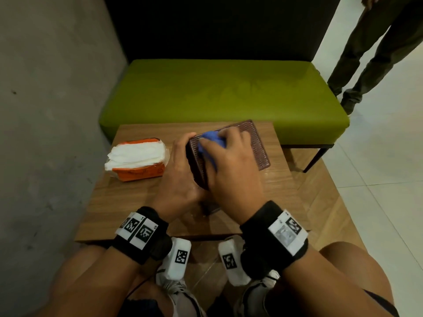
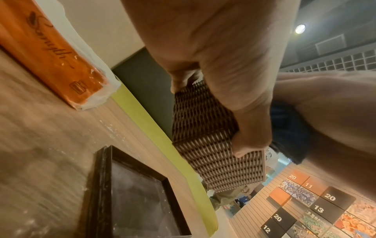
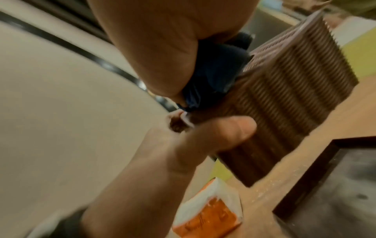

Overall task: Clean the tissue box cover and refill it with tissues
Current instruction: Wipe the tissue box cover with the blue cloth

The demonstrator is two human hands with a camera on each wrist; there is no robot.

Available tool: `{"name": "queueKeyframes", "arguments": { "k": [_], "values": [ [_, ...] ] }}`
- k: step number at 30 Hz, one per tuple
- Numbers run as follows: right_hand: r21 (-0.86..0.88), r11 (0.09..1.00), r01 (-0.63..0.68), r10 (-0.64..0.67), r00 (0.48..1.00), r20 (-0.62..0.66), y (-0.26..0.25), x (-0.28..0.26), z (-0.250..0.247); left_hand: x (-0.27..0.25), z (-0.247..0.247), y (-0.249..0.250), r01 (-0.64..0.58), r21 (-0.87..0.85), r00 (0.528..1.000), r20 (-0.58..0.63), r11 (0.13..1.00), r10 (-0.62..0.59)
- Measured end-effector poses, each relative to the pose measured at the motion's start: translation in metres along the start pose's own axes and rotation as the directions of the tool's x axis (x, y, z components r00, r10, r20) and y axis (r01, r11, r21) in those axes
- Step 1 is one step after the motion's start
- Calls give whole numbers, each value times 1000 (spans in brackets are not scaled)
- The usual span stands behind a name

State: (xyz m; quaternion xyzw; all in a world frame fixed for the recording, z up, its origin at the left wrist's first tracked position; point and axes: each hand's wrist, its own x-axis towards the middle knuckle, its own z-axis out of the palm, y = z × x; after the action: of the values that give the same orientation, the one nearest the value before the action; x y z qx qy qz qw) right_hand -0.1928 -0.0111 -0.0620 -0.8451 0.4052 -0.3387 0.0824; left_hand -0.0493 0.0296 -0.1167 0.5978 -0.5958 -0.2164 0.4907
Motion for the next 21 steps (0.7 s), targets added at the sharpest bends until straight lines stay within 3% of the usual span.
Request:
{"name": "queueKeyframes", "arguments": {
  "k": [4, 9, 12, 15, 18, 20, 21],
  "values": [
    [11, 981, 196, -195, 970, 144, 14, -12, -13, -3, -8, -7, 25, -7, 1000, 12, 1000, -25],
    [7, 1000, -5, 5, 1000, -1, 27, 6, -13, -1, 0, 6, 2, 20, 1000, 10, 1000, -2],
    [21, 988, 154, -155, 985, 73, 0, -15, -11, 7, -5, 3, 8, 17, 1000, 7, 1000, -8],
    [38, 971, 235, -238, 960, 148, 15, -39, -22, 8, -14, -9, 25, -35, 998, -56, 999, -27],
    [-40, 998, 45, -45, 999, 4, 64, -32, -24, 5, -20, -9, 27, -5, 997, -77, 1000, -27],
    [-9, 994, -111, 110, 989, -96, 74, -23, -24, 5, -19, -7, 32, 3, 997, -64, 999, -31],
    [6, 993, -121, 121, 986, -116, 65, -22, -20, 7, -17, -7, 33, -3, 997, -64, 999, -33]
  ]
}}
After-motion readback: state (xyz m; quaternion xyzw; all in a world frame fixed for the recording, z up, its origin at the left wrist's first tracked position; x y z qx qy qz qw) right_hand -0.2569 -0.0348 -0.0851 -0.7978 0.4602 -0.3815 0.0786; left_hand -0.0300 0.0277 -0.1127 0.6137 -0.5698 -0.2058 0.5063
